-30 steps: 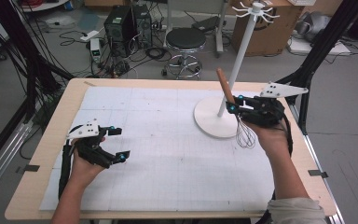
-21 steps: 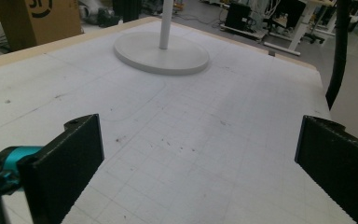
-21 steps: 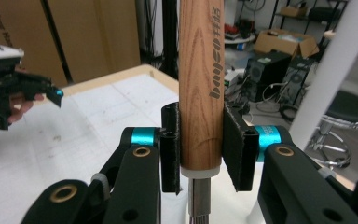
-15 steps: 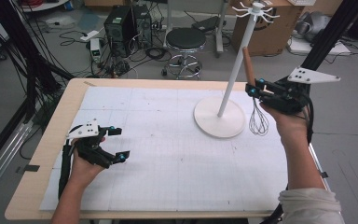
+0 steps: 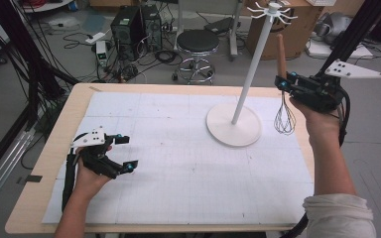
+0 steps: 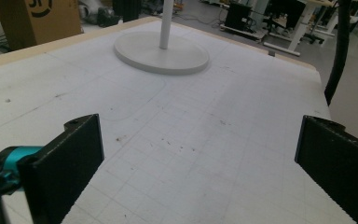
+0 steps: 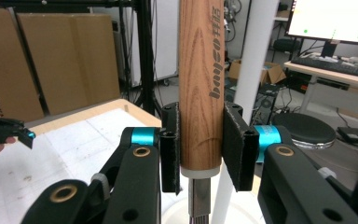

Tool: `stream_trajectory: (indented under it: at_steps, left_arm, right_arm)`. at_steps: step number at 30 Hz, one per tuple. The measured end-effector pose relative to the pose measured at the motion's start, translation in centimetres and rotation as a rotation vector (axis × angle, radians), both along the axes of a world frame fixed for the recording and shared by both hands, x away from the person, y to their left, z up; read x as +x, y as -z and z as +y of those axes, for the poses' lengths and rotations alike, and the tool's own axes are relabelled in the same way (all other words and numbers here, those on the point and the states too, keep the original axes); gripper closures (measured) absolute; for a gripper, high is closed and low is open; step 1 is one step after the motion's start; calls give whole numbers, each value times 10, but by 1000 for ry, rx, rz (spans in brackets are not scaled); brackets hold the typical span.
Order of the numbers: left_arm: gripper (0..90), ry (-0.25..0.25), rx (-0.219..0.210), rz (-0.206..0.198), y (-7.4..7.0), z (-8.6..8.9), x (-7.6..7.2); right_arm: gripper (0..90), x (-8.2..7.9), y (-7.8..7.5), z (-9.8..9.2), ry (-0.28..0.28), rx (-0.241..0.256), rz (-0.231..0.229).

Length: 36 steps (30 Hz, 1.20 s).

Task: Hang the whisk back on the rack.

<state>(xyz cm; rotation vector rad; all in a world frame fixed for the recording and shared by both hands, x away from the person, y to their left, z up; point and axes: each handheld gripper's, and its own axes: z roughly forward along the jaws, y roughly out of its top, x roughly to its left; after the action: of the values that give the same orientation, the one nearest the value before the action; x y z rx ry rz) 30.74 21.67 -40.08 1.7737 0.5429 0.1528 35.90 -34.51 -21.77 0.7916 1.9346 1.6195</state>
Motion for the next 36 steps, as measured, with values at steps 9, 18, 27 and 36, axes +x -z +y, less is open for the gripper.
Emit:
stream_trajectory:
  at_steps: [9,18,27,36]
  left_arm:
    - [17,0,-1,1,0,0,0]
    - [17,3,11,2,0,0,0]
    - [17,1,9,5,2,0,0]
    - [17,2,13,10,3,0,1]
  right_arm:
    - [708,7,-7,-18,51,50,-20]
    - [707,24,-22,-32,102,72,-20]
    - [707,45,-20,-39,162,59,24]
    - [707,55,-27,-31,154,38,20]
